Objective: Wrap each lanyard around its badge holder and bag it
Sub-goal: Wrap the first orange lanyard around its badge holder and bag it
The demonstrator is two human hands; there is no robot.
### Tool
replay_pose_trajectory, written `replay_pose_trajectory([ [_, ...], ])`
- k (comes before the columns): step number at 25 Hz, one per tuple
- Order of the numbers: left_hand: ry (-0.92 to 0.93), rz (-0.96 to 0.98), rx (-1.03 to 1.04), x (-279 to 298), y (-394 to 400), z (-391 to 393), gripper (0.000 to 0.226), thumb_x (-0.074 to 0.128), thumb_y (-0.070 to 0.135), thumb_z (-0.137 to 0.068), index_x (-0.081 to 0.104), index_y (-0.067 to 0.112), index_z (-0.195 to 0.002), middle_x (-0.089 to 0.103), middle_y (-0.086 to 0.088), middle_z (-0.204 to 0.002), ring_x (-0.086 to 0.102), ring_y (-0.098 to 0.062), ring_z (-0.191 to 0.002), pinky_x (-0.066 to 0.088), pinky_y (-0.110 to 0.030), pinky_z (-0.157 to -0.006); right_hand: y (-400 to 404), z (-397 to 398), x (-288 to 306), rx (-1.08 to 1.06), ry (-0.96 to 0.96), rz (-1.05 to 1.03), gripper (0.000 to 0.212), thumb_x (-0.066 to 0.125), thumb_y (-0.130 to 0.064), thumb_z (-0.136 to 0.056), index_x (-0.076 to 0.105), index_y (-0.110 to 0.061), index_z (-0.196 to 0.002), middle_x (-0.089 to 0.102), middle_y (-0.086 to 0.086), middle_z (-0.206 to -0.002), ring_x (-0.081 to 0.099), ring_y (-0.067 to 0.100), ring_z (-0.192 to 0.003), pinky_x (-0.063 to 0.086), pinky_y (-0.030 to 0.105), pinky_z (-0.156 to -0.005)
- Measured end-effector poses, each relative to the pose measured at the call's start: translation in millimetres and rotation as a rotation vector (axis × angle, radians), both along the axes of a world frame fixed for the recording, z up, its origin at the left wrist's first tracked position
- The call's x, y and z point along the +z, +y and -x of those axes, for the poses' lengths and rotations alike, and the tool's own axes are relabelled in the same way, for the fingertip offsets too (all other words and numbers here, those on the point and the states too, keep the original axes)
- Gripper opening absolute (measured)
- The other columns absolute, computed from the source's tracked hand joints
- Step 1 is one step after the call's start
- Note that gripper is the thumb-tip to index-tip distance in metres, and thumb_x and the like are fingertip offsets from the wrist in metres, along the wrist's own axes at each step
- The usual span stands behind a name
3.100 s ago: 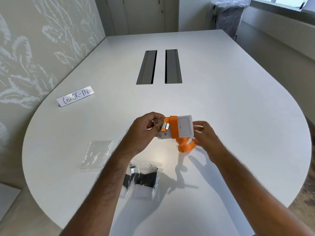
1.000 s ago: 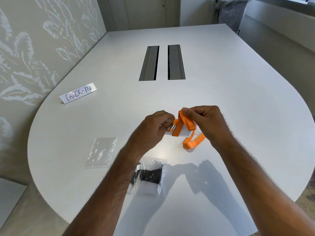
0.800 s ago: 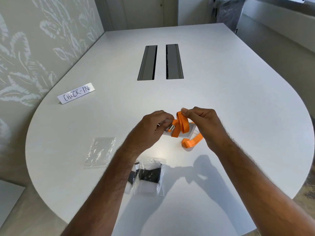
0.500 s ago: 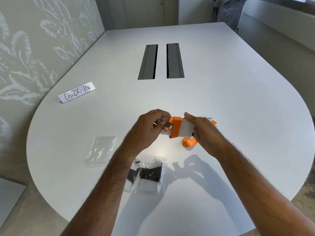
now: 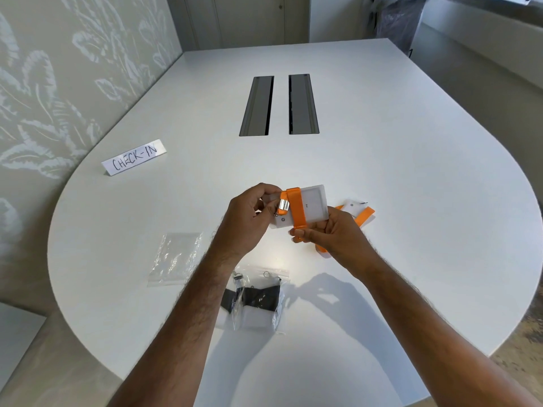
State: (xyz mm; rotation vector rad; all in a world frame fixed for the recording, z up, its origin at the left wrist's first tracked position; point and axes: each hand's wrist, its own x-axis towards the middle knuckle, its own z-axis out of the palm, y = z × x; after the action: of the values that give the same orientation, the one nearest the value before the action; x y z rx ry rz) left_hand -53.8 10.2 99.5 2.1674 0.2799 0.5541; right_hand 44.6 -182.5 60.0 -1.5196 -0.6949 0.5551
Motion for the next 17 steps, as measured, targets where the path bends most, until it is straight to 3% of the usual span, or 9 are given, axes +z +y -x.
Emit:
replay_pose_trajectory([
  [3,-0.024,0.0,0.06,-1.4,1.2,0.8,0.018,0.065,0.019,-0.102,0.065,0.034,-0.112,0.067,0.027,-0.1,0.063,0.012,-0.097,0.051,-0.004,-0.072,2.8,3.1,-0.5,-0.059,-0.021,0.03,0.044,0.086,-0.03,-0.085,0.061,-0.027,-0.122,0.085,-0.002,-0.094,0.083,0.017,-0.088,0.064,0.026,-0.08],
  [6,-0.039,-0.018,0.121,-5.4,-0.8,-0.1,0.014,0.066,0.019,-0.102,0.068,0.024,-0.115,0.068,0.017,-0.101,0.064,0.008,-0.091,0.048,0.0,-0.068,6.5,7.4,-3.6,-0.149,-0.04,0.079,0.064,0.088,-0.034,-0.084,0.046,-0.029,-0.133,0.085,-0.006,-0.091,0.082,0.012,-0.088,0.062,0.034,-0.084],
  [8,-0.052,-0.001,0.137,-6.3,-1.1,-0.3,0.012,0.067,0.021,-0.102,0.068,0.024,-0.113,0.068,0.018,-0.099,0.065,0.007,-0.089,0.048,0.001,-0.068,8.9,10.4,-5.2,-0.174,-0.015,0.054,0.07,0.087,-0.035,-0.084,0.043,-0.028,-0.138,0.085,-0.006,-0.093,0.081,0.011,-0.089,0.059,0.029,-0.08],
  [13,-0.046,0.061,0.16,-7.2,13.8,1.4,0.011,0.068,0.025,-0.101,0.071,0.025,-0.112,0.071,0.017,-0.097,0.071,-0.013,-0.092,0.062,-0.027,-0.074,13.6,10.6,1.0,-0.1,0.051,-0.066,0.055,0.08,-0.02,-0.093,0.05,-0.017,-0.138,0.085,-0.001,-0.103,0.081,0.018,-0.098,0.062,0.024,-0.077],
  [17,-0.035,0.063,0.155,-13.3,14.7,5.7,0.01,0.068,0.027,-0.102,0.07,0.027,-0.112,0.073,0.013,-0.099,0.072,-0.015,-0.093,0.064,-0.034,-0.076,20.6,12.2,4.4,-0.175,0.04,-0.018,0.052,0.083,-0.032,-0.089,0.055,-0.015,-0.13,0.085,-0.004,-0.093,0.081,0.011,-0.088,0.059,0.018,-0.069],
])
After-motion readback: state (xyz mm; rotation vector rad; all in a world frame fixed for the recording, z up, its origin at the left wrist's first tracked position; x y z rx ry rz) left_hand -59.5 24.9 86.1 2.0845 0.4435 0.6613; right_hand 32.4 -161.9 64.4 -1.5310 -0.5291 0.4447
